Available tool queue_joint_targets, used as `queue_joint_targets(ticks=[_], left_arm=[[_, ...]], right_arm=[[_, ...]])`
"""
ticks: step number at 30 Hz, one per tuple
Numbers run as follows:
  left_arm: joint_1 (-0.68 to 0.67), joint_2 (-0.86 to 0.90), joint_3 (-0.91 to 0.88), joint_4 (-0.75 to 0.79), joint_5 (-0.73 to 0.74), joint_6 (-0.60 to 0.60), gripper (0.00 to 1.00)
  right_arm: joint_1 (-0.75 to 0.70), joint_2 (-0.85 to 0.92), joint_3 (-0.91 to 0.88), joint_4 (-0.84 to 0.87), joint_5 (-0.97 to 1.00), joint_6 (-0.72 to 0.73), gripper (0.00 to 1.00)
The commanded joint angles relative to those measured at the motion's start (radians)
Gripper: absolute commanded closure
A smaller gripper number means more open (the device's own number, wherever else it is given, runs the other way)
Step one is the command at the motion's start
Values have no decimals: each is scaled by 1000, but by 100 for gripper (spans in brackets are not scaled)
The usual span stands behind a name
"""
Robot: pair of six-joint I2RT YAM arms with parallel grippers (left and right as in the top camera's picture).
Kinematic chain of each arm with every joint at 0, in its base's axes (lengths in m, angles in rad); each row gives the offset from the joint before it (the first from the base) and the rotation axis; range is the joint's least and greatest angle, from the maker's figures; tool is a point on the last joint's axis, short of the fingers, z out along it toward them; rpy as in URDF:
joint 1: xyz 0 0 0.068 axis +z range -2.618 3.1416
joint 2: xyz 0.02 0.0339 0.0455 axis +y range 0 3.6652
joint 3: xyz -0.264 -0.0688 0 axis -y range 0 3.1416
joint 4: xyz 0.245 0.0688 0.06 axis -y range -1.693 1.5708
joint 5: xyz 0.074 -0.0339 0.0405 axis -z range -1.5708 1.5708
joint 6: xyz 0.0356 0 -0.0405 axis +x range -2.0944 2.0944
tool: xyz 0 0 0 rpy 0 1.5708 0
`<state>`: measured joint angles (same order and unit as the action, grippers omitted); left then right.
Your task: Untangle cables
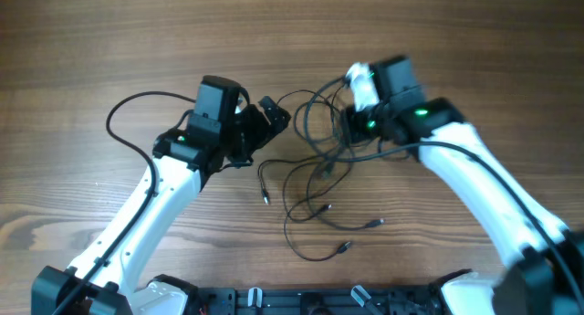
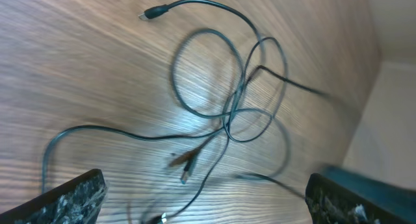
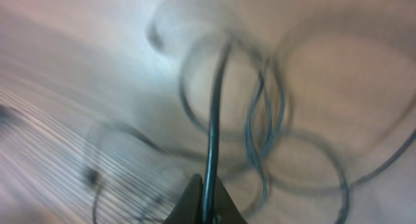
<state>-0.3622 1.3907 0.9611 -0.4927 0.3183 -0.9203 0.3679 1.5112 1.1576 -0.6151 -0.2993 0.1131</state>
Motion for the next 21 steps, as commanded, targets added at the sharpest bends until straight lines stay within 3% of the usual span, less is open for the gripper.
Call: queue_joint_targets(ticks=[1,7,11,13,17,21], left_arm=[[-92,11,0,74,-9,-8,0],[-242,113,0,354,-43,-17,0],[-251,236,0,420,-43,-150,0],[-251,301,0,424,-38,-162,0],[-254,406,0,406,51,-157,3],[-243,443,0,274,-15,-155,6]], right_arm=[[-33,-171,69,52,-282,19,96],[-26,-268,69,25,-524,-24,96],[-27,-318,69,45,-530,-37,96],[-39,-349,69,83,-526,-64,96],[-135,-419,69,187,-277,64,96],[-335,-477,69,211,-101,252,96]])
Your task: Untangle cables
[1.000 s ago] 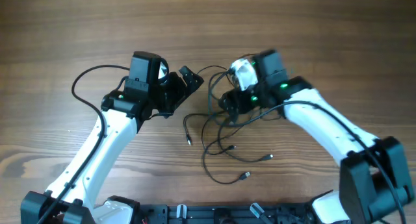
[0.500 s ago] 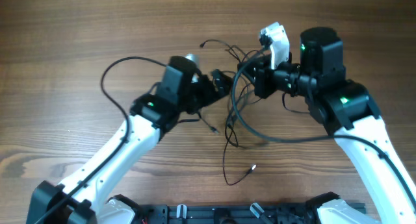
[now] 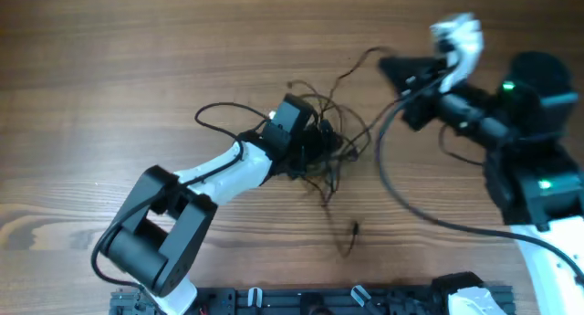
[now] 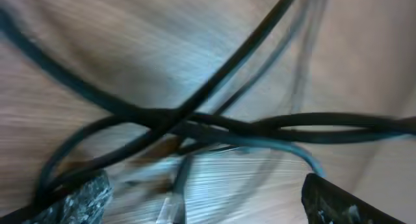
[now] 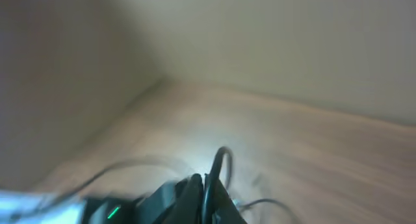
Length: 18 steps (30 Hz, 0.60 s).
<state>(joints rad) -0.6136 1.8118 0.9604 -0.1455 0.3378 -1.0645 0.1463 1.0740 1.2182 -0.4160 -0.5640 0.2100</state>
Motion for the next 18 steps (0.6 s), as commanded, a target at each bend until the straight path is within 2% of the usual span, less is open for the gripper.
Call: queue_joint_targets(ticks=[1,5,8,10,12,16,18], left_arm=[[17,21,1,-113,-61,1,7],[127,21,1,-345,-108,98,22],[250,21,1,-480,-112,171,25],[324,21,1,-528,-112,203,25],[410,21,1,-559,-112,233,24],[499,21,1,-569,-112,250,25],[507,21,1,-557,-111,249,31]], right_arm=[[-170,-48,9,10,163,191,96],[-389,-58,9,5,122,268,96],[-481,-57,9,8,117,269,96],[-502,-57,9,38,142,272,95],[-518,-57,9,147,162,288,95],[-529,-47,8,302,260,294,95],[-529,-26,8,259,331,413,95]])
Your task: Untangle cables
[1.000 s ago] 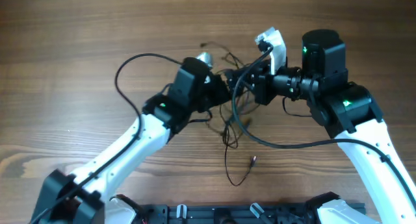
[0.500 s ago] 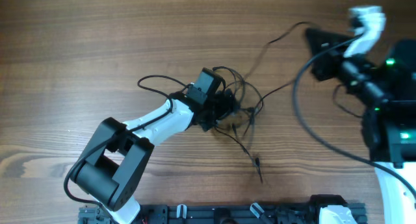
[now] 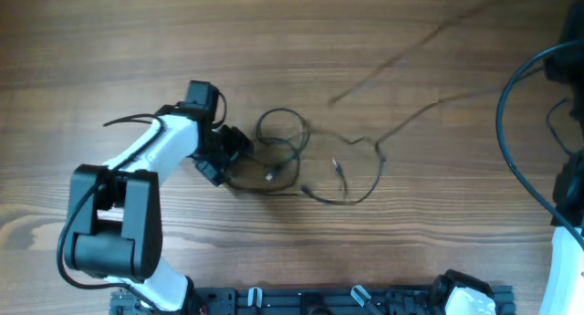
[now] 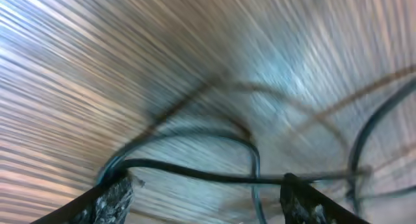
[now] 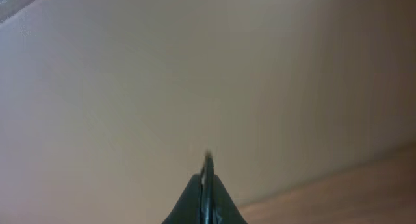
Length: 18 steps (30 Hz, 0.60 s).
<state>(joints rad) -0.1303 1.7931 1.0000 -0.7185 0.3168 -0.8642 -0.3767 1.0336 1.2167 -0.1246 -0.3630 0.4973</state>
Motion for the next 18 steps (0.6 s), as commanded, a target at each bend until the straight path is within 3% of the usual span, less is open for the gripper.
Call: queue_joint_targets(ticks=[1,3,6,10,14,18], left_arm=[[21,40,-39,22,-90,49,33],[5,40,-39,31,-86,49,34],[-35,40,-39,42,-86,49,33],[-94,40,-39,87,-86,45,31],[-140,40,-39,137,-86,41,29],[-161,40,-39,151,-87,41,27]], right_arm=[[-6,25,10,-89,158,219,96],[-6,58,8,-254,157,528,96],[9,125,0,-407,45,787,96],[72,243,0,-417,-302,737,96],[130,336,0,-236,-649,664,95],[150,365,0,247,-904,723,96]])
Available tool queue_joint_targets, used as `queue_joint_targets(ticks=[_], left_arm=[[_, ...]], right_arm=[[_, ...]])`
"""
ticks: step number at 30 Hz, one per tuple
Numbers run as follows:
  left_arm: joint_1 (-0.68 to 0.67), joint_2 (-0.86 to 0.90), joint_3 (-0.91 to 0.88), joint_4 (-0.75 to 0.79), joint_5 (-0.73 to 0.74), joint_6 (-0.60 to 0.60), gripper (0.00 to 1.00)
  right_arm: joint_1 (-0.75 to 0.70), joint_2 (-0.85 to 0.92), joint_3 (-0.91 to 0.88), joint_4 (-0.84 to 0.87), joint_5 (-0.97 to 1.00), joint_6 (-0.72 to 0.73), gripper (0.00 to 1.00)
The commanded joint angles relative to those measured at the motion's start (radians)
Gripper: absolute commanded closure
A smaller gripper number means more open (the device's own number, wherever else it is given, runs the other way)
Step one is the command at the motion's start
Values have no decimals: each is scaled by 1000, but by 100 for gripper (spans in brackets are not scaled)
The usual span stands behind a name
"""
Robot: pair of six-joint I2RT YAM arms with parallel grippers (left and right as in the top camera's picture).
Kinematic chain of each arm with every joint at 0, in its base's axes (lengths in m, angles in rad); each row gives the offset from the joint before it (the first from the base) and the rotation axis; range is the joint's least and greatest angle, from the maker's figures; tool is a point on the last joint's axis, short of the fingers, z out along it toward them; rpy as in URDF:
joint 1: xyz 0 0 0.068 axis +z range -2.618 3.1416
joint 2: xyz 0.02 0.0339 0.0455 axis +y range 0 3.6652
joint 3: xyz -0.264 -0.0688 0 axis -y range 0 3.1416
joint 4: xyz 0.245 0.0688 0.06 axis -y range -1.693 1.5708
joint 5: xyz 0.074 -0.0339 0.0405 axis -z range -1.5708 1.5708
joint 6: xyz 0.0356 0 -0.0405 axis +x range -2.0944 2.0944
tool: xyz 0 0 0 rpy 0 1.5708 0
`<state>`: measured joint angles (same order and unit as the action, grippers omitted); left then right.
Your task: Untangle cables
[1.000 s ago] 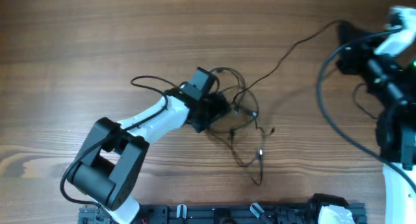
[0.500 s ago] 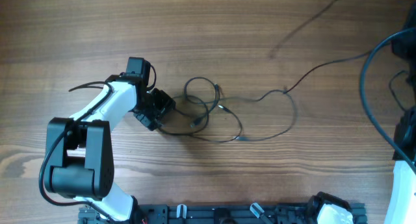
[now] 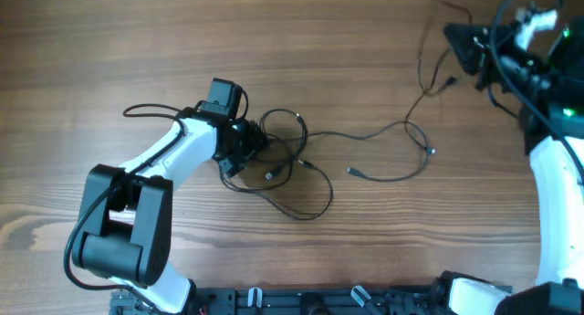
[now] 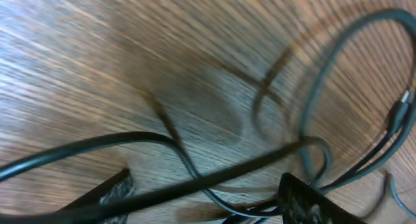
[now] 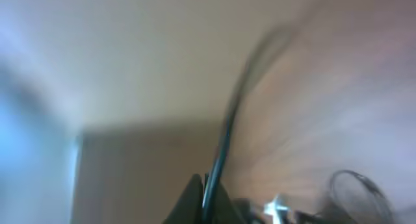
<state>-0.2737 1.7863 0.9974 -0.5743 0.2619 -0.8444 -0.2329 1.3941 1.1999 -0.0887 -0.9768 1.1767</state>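
Thin dark cables lie on the wooden table. A looped tangle [image 3: 278, 155] sits left of centre, and one strand [image 3: 383, 132] trails from it toward the right. My left gripper [image 3: 239, 146] rests at the tangle's left edge. In the left wrist view it [image 4: 205, 185] is open wide, with a black cable [image 4: 214, 175] crossing between its fingers [image 4: 104, 195]. My right gripper [image 3: 461, 46] is raised at the far right. It [image 5: 208, 185] is shut on a dark cable [image 5: 227, 133] that rises from its tips. That view is blurred.
A bare wooden table [image 3: 91, 41] extends to the left and back. Loose connector ends [image 3: 351, 172] lie right of the tangle. A black rail [image 3: 301, 301] runs along the front edge, between the arm bases.
My right gripper, out of the overhead view at the right edge before, is now in view at the far right, still shut on its cable. My left gripper has shifted slightly right against the tangle.
Both grippers stood at a central tangle, the right shut on a cable. Then the right was raised to the upper right with that cable, the left on the tangle. Later the cables lay spread out toward the right. Now one strand lies stretched out from the remaining loops.
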Motion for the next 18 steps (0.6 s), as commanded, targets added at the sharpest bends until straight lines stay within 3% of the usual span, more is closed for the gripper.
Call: queue_joint_targets(ticks=[1,2,4,7,10,13,15,18], left_arm=[[-19,47,-36,7,-32,21,27],[-21,47,-36,11,-32,21,27],[-22,47,-36,15,-32,21,26],[-22,47,-36,22,-32,21,27],[-22,47,-36,22,-32,21,28],[-22,47,-36,22,-32,21,30],[-24,47,-36,21,-32,21,31],[-24,47,-36,23,-32,21,32]], right_arm=[[6,5,17,333,-315,101,96],[6,5,17,551,-330,193,96],[6,5,17,841,-297,229,96],[4,5,17,943,-198,227,96],[3,8,17,733,-37,79,96],[3,8,17,315,358,-13,96],[3,11,17,63,608,142,95],[3,20,17,-150,685,392,93]])
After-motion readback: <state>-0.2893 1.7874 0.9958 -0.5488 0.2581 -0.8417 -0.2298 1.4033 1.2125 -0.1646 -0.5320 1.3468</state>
